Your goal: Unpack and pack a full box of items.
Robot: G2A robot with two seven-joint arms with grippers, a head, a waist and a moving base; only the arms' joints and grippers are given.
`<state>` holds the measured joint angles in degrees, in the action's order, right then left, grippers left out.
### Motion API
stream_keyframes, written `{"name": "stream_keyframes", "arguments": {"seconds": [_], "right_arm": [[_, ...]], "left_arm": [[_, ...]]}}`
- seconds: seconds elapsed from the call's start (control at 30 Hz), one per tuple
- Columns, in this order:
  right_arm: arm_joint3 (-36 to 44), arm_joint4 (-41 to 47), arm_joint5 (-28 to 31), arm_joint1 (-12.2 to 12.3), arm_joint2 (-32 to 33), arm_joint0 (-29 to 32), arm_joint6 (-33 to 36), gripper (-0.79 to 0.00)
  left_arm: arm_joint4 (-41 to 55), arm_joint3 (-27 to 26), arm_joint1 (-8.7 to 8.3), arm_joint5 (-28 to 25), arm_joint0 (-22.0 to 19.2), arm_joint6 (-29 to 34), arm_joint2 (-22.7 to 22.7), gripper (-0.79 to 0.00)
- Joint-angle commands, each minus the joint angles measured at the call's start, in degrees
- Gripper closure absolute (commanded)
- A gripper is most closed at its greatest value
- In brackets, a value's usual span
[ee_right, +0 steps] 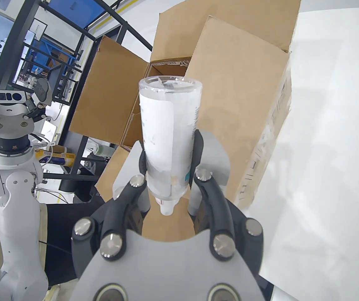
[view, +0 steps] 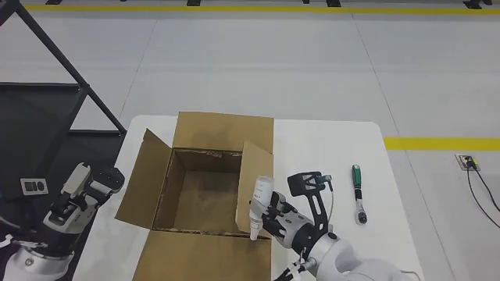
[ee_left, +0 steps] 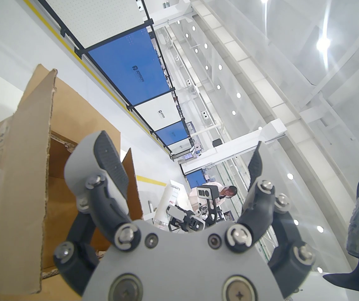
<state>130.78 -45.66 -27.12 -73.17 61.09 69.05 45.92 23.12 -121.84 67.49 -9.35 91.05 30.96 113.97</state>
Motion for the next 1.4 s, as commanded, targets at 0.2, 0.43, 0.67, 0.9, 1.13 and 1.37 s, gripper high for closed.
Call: {"name": "stream_keyframes", "arguments": {"seconds": [0.2,0.43,0.67,0.9,1.13,1.37], "right_arm": [[0.0,0.0,0.0,0.0,0.0,0.0,0.0,0.0],[0.0,0.0,0.0,0.0,0.0,0.0,0.0,0.0],[0.0,0.0,0.0,0.0,0.0,0.0,0.0,0.0],[-0.1,0.3,0.6,0.0,-0.1,0.3,-0.3,0.0],[1.1,2.4,1.7,-0.6,-1.2,-0.3,-4.2,0.0],[-1.8,-1.8,-1.6,-2.2,-11.0,-8.0,-2.6,0.0]], "left_arm": [[0.0,0.0,0.0,0.0,0.0,0.0,0.0,-0.785],[0.0,0.0,0.0,0.0,0.0,0.0,0.0,-0.785],[0.0,0.0,0.0,0.0,0.0,0.0,0.0,-0.785],[0.0,0.0,0.0,0.0,0.0,0.0,0.0,-0.785],[-0.2,-0.2,0.02,0.1,0.1,-0.5,-0.2,-0.785],[0.9,0.5,0.19,-2.2,0.9,-3.7,1.5,-0.785]]}}
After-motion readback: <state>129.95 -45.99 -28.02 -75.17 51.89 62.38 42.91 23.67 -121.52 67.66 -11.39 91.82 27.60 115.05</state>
